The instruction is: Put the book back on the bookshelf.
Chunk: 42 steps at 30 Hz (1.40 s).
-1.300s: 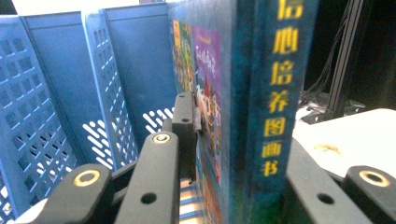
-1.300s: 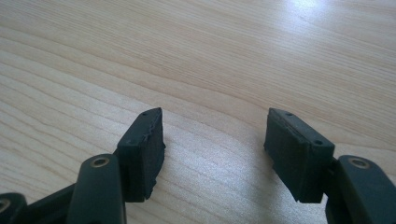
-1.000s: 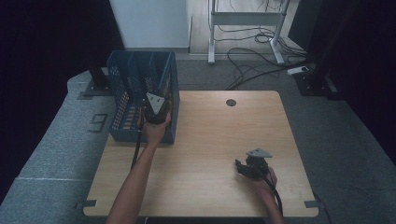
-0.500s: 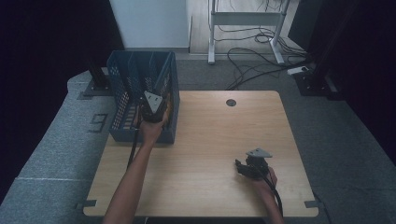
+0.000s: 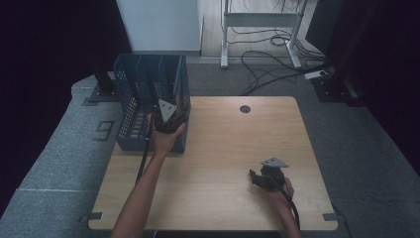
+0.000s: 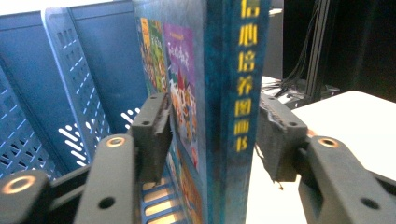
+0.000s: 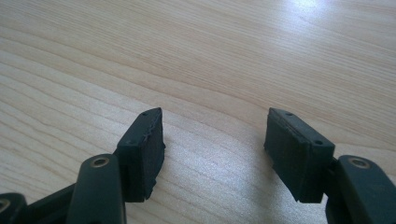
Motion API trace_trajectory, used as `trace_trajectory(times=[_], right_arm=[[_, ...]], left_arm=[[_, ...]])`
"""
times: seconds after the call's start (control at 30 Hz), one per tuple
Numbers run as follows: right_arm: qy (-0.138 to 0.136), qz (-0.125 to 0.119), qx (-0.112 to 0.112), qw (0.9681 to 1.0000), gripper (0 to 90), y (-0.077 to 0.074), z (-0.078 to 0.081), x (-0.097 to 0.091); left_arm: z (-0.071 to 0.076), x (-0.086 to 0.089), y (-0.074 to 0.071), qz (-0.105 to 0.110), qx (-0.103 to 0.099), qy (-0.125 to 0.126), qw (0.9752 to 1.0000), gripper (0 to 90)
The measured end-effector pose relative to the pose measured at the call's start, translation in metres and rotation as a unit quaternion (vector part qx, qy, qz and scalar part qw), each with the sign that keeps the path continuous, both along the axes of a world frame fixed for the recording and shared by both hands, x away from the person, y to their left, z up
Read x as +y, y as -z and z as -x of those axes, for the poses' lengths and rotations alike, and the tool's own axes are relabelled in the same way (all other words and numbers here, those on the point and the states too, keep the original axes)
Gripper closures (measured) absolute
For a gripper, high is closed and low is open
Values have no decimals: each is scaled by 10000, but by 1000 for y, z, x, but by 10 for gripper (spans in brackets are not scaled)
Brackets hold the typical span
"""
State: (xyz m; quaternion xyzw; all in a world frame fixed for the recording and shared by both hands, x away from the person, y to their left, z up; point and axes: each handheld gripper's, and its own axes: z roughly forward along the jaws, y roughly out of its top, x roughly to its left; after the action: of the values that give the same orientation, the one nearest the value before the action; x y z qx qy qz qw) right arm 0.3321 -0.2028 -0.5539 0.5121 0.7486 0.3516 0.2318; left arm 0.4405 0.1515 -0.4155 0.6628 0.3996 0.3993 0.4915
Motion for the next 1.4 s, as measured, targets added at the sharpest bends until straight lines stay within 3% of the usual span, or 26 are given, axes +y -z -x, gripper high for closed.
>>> trace_trajectory(times=[0.23,0.63,1.1,1.4], right_arm=[[1,-3,-3,10000,366,0,0,0],[-14,-1,6,10000,365,0,0,0],[5,-6,0,10000,363,0,-1,0],[-6,-5,-2,10000,363,0,-1,0]], left_arm=[[2,6,-3,134,221,221,9994,376],[15,17,0,202,512,357,9978,290],[45,31,13,229,762,472,9957,255],[67,43,21,293,1113,665,9911,258]])
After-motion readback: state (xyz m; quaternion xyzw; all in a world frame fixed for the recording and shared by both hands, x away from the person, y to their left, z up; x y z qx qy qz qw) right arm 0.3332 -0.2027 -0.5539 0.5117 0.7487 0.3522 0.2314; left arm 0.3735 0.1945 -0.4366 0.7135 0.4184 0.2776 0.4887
